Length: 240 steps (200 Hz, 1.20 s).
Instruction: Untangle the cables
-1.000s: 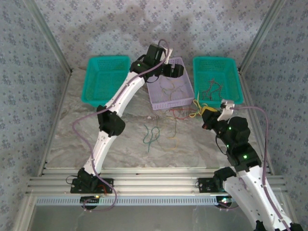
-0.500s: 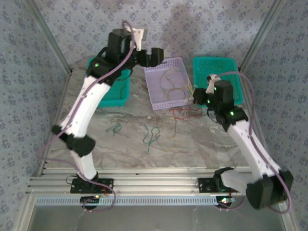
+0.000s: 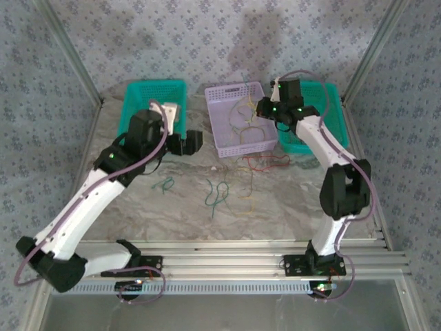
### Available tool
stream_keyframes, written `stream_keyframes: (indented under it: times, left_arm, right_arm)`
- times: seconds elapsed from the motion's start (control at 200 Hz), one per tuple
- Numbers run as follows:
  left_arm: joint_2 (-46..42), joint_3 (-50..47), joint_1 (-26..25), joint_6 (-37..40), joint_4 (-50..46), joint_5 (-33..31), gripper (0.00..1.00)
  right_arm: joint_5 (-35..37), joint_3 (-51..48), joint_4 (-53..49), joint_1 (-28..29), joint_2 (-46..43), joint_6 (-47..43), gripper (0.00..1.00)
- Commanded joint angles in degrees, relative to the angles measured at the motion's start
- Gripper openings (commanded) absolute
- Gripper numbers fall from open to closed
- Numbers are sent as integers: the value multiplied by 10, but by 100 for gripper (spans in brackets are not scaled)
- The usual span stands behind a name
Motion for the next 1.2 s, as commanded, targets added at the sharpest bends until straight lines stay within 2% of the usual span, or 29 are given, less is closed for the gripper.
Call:
stream_keyframes:
  times: [0.0, 0.155, 0.255, 0.33, 0.43, 0.54, 0.64, 0.789, 1.024, 1.194]
  left_arm:
    - [-58, -40, -2, -7, 20, -31, 100]
    - [-105, -91, -2, 2, 30, -39, 99]
    - [-103, -89, -2, 5, 30, -39, 100]
    - [-103, -96, -1, 6, 33, -40, 100]
    - [-101, -107, -1, 9, 34, -44, 100]
    - [-106, -108, -2, 11, 34, -44, 100]
    - [-108, -109, -2, 15, 33, -50, 100]
    - [-107, -111, -1, 21, 30, -54, 100]
    - [-108, -111, 0, 26, 29, -59, 100]
    - [-110, -111, 3, 26, 29, -60, 100]
  right_arm:
    - [-13, 39, -37, 5, 48, -11, 0]
    - [-7, 99, -67, 17, 110, -21, 0]
    - [5, 151, -113, 31, 144, -34, 5]
    - [8, 171, -127, 35, 155, -38, 15]
    - [12, 187, -145, 35, 154, -43, 23]
    - [17, 192, -150, 33, 146, -48, 43]
    - [14, 192, -172, 34, 121, -55, 49]
    - [22, 73, -105, 51, -9, -66, 57]
    - [67, -198, -80, 114, -224, -61, 62]
    - [120, -358, -90, 179, -308, -40, 64]
